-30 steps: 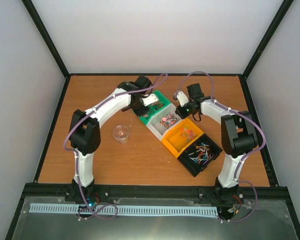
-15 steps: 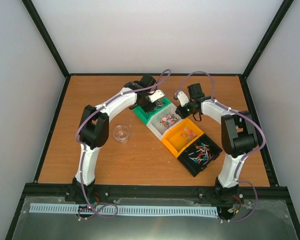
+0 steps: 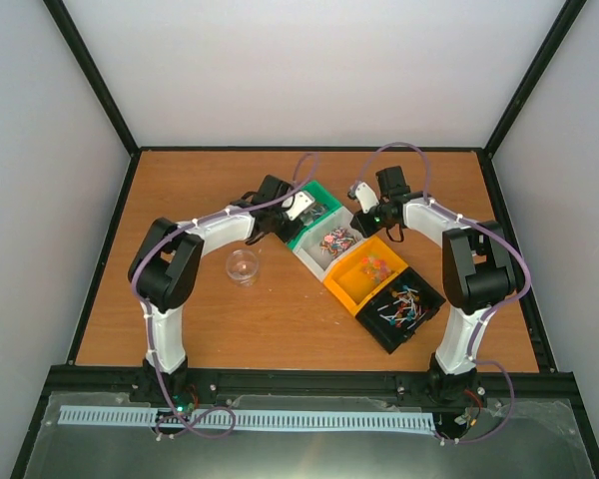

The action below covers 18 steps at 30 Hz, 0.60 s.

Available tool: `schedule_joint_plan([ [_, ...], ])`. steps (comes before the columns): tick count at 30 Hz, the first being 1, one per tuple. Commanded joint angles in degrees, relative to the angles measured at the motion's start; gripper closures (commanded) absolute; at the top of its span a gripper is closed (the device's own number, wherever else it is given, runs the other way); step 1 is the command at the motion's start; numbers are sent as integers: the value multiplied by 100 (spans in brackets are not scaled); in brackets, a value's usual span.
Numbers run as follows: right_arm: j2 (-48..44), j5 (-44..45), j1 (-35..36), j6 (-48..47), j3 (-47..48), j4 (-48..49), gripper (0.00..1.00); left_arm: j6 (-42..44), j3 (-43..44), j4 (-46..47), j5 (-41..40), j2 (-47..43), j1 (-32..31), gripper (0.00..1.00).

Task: Pack the candies

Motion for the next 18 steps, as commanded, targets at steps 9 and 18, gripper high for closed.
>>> schedule_joint_plan([
  [9,189,-345,-38,-220,48,-159,97,-698,-1576,2468,1504,-788,317,99],
  [18,275,-360,-129,-209,125,-209,97,-605,-2178,2970,1704,-1116,523,99],
])
